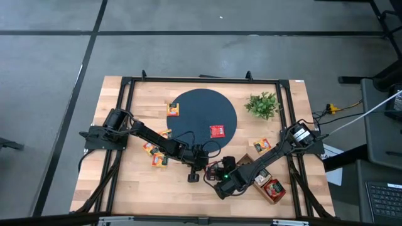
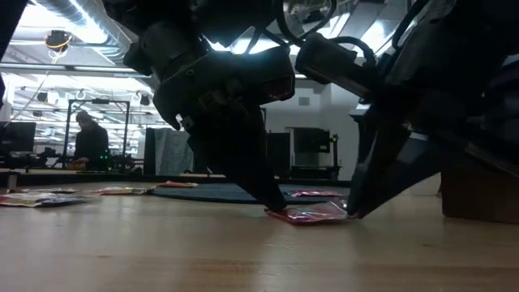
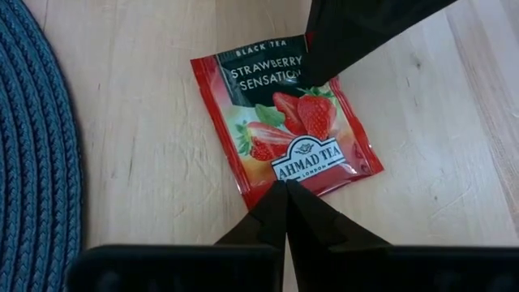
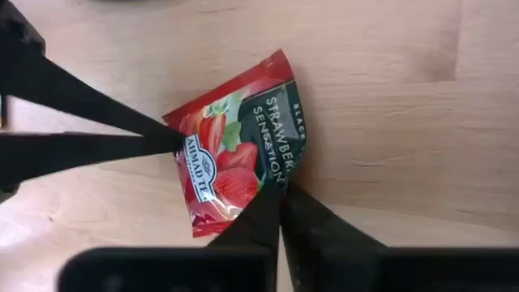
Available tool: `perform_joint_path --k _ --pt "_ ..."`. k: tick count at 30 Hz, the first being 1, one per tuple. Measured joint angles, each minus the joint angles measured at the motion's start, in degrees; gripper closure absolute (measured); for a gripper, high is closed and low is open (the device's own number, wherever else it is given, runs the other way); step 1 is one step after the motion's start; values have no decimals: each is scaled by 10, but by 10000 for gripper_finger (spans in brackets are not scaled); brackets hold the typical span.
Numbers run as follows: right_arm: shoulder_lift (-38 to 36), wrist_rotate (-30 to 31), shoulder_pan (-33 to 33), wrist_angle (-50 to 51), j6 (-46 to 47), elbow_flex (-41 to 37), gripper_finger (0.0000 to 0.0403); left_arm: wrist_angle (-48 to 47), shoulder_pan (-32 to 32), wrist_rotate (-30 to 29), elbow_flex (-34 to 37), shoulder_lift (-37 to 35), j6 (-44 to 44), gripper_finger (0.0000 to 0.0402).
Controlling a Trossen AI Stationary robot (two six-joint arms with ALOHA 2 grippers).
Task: Pick & Place Tea
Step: Put the red tea bag into the right section of the wooden organizer
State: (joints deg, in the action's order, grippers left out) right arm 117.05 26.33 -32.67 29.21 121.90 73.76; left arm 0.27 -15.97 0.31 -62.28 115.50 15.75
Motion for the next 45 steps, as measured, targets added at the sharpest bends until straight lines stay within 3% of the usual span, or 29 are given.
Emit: perform_joint_path --k 8,17,24,30,34,38,45 --pt "0 1 0 -9 -22 7 398 -42 2 54 4 -33 0 391" --pt "0 -8 -2 7 -58 26 399 -134 16 21 4 -157 -15 389" --pt "-13 -54 -2 84 -147 106 401 -185 31 -5 3 -256 -16 393" --pt "-32 -84 -21 219 -199 212 401 -192 42 -28 2 -298 -16 389" --pt "-39 -85 -59 350 -156 294 401 -197 49 -24 2 -306 -15 391" --pt "-40 -87 -114 475 -55 365 401 -206 49 -22 2 -306 -15 395" --pt "-41 -169 -214 577 71 439 402 -217 48 -22 2 -306 -14 392"
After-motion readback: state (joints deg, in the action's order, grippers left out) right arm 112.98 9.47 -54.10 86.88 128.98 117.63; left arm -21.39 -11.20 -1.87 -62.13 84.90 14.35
